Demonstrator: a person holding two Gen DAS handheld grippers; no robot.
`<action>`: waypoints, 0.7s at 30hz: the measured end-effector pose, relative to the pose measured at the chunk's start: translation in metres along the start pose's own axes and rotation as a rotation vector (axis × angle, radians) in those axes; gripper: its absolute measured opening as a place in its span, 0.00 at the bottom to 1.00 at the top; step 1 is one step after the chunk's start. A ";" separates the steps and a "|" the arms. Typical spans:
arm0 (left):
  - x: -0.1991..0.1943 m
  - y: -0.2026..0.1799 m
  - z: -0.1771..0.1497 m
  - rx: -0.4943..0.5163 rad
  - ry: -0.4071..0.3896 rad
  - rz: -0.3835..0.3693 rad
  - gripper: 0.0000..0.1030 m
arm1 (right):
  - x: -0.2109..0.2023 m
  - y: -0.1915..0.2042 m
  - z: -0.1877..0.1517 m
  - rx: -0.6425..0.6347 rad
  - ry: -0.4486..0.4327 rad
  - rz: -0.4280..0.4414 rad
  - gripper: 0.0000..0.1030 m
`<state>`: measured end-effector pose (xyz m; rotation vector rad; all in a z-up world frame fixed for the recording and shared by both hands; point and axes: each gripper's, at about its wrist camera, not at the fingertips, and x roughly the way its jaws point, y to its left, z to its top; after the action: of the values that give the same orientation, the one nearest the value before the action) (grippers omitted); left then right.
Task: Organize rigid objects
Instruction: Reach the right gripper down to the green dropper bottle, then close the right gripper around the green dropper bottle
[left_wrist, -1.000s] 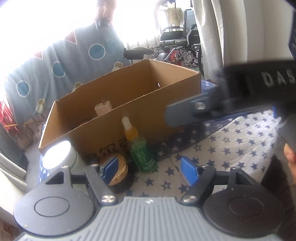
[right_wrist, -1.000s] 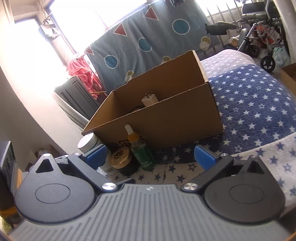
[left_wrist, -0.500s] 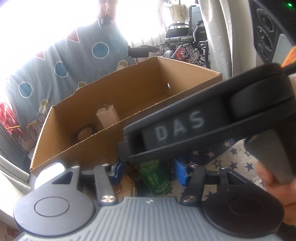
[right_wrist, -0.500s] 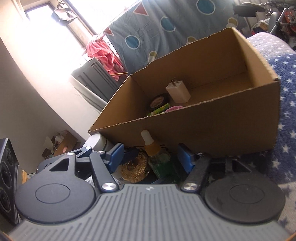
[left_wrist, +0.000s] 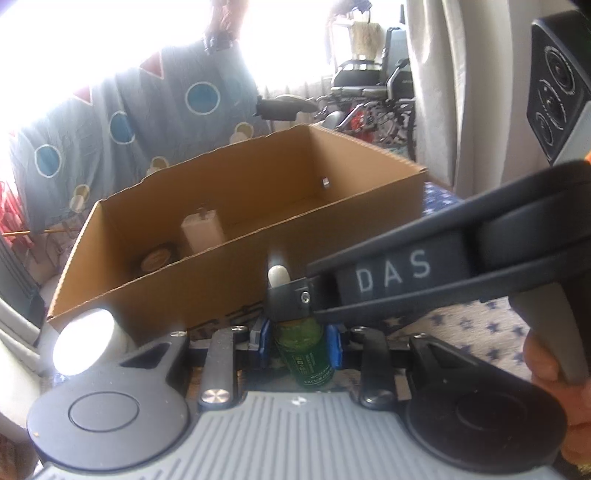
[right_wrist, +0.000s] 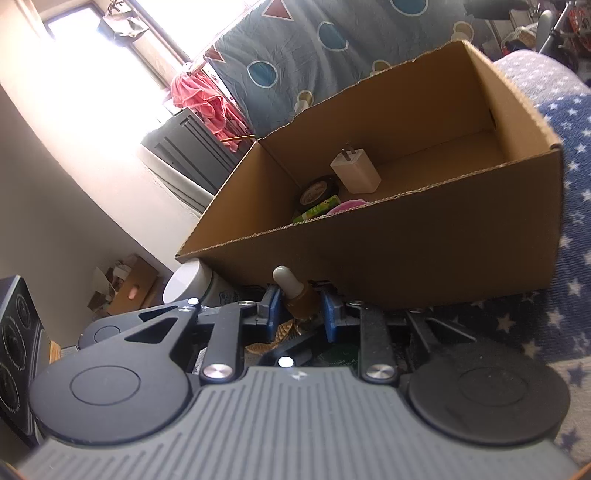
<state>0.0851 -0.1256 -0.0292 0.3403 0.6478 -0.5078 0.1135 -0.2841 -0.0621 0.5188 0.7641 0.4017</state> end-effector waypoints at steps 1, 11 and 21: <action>-0.003 -0.003 0.000 0.004 -0.007 -0.010 0.30 | -0.006 0.001 -0.001 -0.007 -0.003 -0.009 0.22; -0.006 -0.022 -0.006 0.048 0.003 -0.070 0.36 | -0.036 -0.013 -0.018 0.010 0.002 -0.045 0.22; 0.023 -0.019 -0.003 0.018 0.079 -0.098 0.38 | -0.042 -0.019 -0.018 0.028 0.008 -0.036 0.22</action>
<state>0.0888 -0.1481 -0.0487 0.3477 0.7396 -0.5963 0.0757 -0.3162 -0.0609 0.5292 0.7864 0.3603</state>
